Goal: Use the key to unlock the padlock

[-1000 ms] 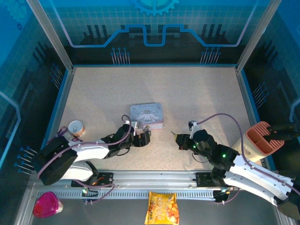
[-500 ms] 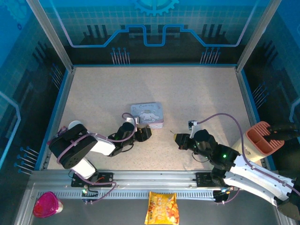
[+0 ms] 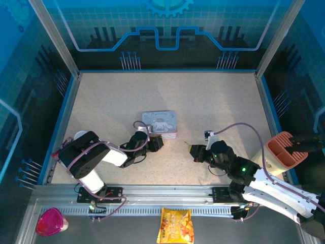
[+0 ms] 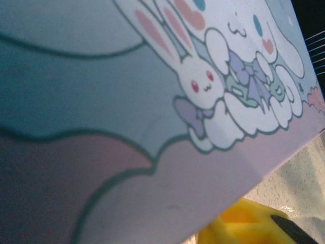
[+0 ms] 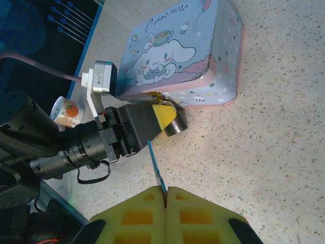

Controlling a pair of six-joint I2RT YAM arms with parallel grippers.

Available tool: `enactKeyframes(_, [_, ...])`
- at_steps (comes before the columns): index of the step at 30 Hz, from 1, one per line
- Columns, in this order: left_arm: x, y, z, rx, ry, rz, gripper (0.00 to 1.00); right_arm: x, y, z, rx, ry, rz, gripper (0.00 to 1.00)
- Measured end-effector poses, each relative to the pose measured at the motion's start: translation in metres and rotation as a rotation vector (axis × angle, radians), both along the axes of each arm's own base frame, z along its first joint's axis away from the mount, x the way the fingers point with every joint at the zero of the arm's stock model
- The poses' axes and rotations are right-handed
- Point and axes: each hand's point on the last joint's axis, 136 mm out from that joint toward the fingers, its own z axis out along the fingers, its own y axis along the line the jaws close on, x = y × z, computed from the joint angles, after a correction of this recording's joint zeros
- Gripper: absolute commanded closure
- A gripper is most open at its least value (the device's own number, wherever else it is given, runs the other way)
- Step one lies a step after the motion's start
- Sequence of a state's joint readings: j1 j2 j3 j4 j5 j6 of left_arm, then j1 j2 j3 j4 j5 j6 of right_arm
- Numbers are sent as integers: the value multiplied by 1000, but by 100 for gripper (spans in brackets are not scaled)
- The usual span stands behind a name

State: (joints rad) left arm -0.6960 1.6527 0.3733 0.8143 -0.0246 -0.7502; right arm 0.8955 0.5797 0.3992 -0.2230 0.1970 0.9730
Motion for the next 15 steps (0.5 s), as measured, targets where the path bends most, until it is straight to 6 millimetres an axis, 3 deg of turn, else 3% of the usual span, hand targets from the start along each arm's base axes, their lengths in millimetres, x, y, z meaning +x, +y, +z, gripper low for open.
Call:
enactKeyframes(10, [-1,-3,2,-21,10,-1,82,0,0,0,6,7,-6,100])
enactKeyframes(15, [-2,-3,4,-31,18,3,83,0,0,-1,12,16,-11,100])
